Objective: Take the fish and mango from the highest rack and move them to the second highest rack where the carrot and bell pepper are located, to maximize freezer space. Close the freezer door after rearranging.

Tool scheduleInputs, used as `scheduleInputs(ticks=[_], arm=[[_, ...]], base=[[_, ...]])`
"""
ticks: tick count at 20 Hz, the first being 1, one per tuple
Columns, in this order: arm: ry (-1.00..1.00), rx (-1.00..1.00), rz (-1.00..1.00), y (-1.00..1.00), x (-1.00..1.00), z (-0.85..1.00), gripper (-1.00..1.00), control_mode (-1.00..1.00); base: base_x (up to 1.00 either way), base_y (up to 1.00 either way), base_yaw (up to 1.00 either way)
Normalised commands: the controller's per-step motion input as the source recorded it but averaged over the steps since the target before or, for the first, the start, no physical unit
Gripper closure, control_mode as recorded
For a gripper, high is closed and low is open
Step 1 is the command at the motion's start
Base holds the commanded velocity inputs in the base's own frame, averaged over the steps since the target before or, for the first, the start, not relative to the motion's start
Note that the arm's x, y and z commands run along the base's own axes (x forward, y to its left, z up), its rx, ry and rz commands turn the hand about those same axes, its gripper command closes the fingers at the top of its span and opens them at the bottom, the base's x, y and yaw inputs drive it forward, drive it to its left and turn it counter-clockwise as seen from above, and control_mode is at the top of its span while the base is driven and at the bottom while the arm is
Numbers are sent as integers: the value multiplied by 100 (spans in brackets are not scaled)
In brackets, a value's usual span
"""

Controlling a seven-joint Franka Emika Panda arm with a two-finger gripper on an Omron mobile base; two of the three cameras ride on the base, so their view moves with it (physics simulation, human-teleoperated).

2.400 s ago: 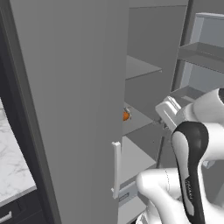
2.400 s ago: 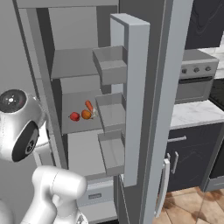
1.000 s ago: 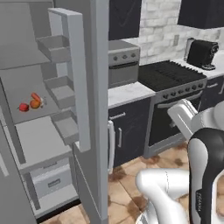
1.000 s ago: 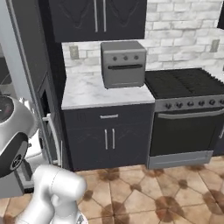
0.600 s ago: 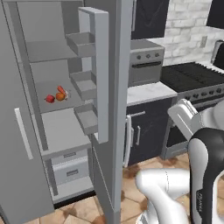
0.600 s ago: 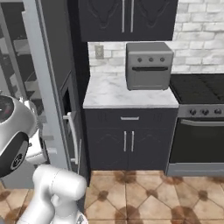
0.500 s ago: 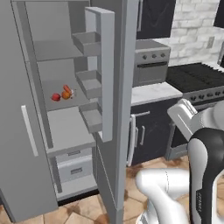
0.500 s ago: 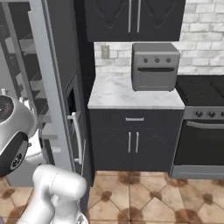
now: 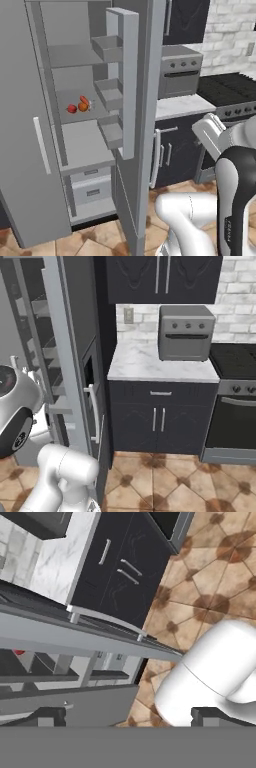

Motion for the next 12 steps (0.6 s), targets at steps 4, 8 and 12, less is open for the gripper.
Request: scheduleInputs(ticks=[4,8,12], arm=[[0,0,0,0,0,0,-100,100],[0,0,0,0,0,0,-100,100],[0,0,0,0,0,0,-100,100]], base=[[76,-19,12],[85,-21,23],[47,-47,23]])
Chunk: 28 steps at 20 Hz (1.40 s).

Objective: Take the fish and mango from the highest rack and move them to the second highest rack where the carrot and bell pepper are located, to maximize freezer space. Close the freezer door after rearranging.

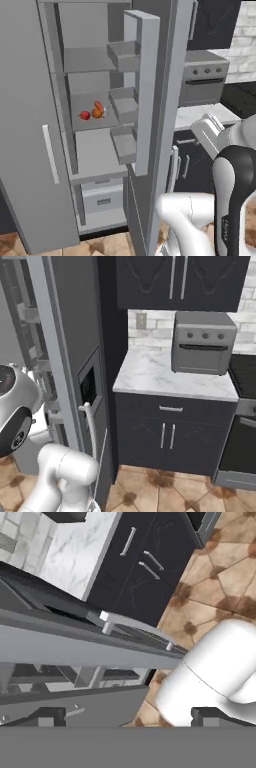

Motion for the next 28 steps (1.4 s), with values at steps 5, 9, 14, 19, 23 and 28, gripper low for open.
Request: scheduleInputs(ticks=[5,9,14,19,23,28], arm=[[0,0,0,0,0,0,-100,100],[0,0,0,0,0,0,-100,100],[0,0,0,0,0,0,-100,100],[0,0,0,0,0,0,-100,100],[0,0,0,0,0,0,-100,100],[0,0,0,0,0,0,-100,100]], base=[[-11,-98,14],[-6,-95,12],[26,-52,41],[67,-24,83],[51,-60,80],[37,-52,64]])
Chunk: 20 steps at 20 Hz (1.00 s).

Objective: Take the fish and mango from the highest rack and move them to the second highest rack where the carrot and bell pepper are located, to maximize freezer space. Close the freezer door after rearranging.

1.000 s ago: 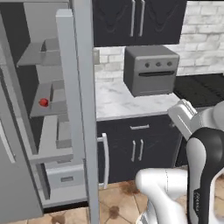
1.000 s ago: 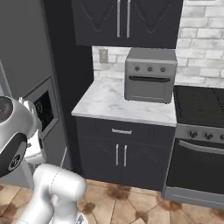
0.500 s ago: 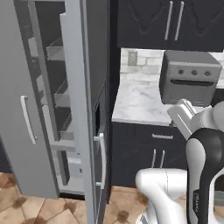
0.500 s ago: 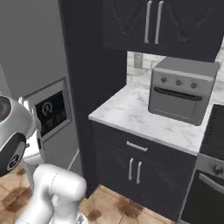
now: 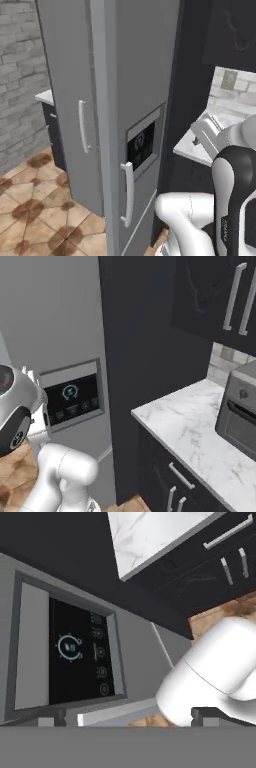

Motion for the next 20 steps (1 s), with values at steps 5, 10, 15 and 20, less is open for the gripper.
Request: scheduleInputs(ticks=[5,10,15,20], arm=[[0,0,0,0,0,0,-100,100],[0,0,0,0,0,0,-100,100],[-12,15,13,-2,30,0,-100,-100],[-7,12,3,4,77,0,-100,-100]], base=[[35,-25,53],[20,-21,39],[4,-3,5],[0,0,0]])
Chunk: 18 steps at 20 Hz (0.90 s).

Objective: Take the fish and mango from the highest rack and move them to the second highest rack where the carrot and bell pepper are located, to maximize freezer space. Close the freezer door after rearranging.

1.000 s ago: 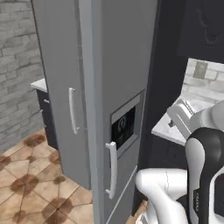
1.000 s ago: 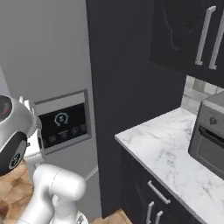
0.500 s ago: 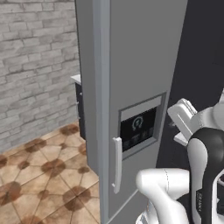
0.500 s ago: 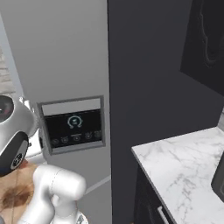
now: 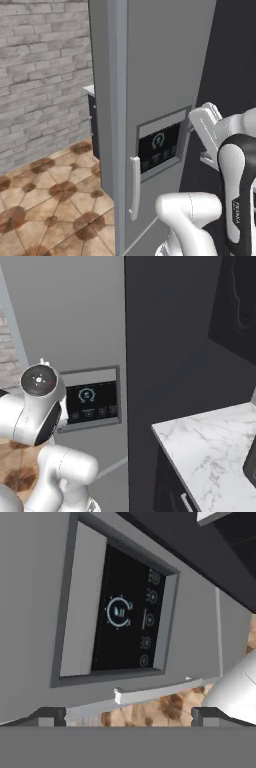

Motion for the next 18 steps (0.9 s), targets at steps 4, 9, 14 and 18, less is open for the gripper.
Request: scheduleInputs(ticks=[4,9,14,18], arm=[[0,2,0,19,81,0,-100,-100],[-1,1,-7,17,75,0,-100,-100],[0,2,-14,0,83,-4,-100,-100],[0,5,-16,0,88,-4,-100,-100]], base=[[0,0,0],[0,0,0],[0,0,0],[0,0,0]])
